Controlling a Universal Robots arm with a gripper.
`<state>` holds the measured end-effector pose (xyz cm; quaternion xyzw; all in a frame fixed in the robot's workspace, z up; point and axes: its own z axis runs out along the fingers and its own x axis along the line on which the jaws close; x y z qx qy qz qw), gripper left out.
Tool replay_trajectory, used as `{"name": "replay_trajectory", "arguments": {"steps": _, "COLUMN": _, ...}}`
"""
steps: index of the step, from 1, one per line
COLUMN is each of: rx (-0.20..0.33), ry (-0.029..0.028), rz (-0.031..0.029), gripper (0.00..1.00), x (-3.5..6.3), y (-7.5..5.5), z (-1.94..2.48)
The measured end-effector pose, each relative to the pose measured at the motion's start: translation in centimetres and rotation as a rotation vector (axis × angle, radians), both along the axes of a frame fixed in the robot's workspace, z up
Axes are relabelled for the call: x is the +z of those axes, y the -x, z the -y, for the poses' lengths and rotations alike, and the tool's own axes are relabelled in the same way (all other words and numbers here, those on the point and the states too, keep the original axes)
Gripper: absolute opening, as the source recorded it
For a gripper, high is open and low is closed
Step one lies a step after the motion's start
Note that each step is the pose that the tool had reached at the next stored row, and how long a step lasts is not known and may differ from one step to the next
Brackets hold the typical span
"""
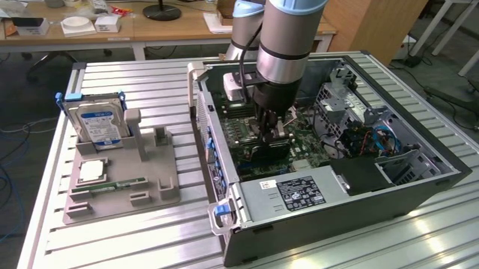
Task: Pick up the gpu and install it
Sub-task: 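Insert the gpu into the slot, then press down on the gpu until it lock into place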
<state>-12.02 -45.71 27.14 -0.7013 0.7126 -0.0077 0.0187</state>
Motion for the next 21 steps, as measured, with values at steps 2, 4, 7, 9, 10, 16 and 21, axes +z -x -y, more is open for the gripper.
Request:
{"name": "replay_trajectory", "arguments": {"steps": 2, "rx": 0.0, "ry": -0.0002, "rz": 0.0, "gripper": 0.1, "x": 0.0, "y": 0.0, "z": 0.0}}
{"name": "replay_trajectory", "arguments": {"steps": 4, "rx": 0.0, "ry": -0.0003, "rz": 0.0, "gripper": 0.1, "x": 0.0, "y": 0.0, "z": 0.0}}
{"name": "replay_trajectory", "arguments": {"steps": 7, "rx": 0.0, "ry": -0.0003, "rz": 0.0, "gripper": 0.1, "x": 0.0, "y": 0.0, "z": 0.0}}
{"name": "replay_trajectory", "arguments": {"steps": 9, "rx": 0.0, "ry": -0.0003, "rz": 0.0, "gripper": 0.1, "x": 0.0, "y": 0.0, "z": 0.0}}
{"name": "replay_trajectory", "arguments": {"steps": 10, "rx": 0.0, "ry": -0.0003, "rz": 0.0, "gripper": 0.1, "x": 0.0, "y": 0.0, "z": 0.0}}
{"name": "replay_trajectory", "arguments": {"steps": 16, "rx": 0.0, "ry": -0.0003, "rz": 0.0, "gripper": 0.1, "x": 0.0, "y": 0.0, "z": 0.0}}
{"name": "replay_trajectory", "arguments": {"steps": 21, "rx": 0.0, "ry": -0.0002, "rz": 0.0001, "gripper": 0.1, "x": 0.0, "y": 0.24, "z": 0.01}}
